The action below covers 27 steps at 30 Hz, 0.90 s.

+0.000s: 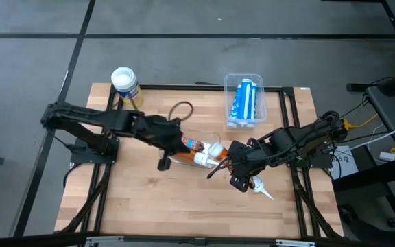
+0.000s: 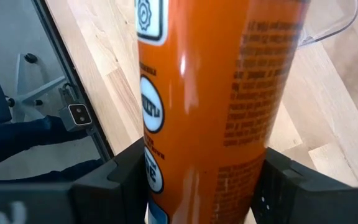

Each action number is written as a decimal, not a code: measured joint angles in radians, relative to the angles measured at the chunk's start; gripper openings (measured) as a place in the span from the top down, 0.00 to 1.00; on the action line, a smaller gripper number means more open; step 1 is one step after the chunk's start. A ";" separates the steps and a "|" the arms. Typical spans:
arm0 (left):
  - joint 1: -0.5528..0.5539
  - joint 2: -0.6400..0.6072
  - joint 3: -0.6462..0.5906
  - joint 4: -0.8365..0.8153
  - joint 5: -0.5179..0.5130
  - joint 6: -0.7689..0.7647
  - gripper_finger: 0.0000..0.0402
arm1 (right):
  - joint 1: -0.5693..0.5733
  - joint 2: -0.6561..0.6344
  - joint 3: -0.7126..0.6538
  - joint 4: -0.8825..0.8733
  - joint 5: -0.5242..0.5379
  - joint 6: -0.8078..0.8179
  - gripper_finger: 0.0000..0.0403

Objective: Pick & place silicon tubes, Sealant and Lysol wipes
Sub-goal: Put the orange sealant into the left transparent bin

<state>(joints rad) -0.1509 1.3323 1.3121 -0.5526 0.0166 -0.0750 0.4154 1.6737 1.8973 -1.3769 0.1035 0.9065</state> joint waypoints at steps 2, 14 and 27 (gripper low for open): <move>0.000 -0.041 0.000 -0.025 -0.003 0.005 0.99 | -0.006 0.000 0.000 0.000 0.000 0.003 0.48; -0.001 -0.198 0.000 -0.141 -0.059 0.027 0.98 | -0.109 0.049 -0.005 0.008 -0.059 -0.106 0.48; -0.001 -0.281 0.000 -0.177 -0.071 0.022 0.98 | -0.241 0.062 -0.005 0.127 -0.073 -0.283 0.48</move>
<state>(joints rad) -0.1520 1.0509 1.3121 -0.7300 -0.0548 -0.0534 0.1742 1.7355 1.8927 -1.2497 0.0305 0.6231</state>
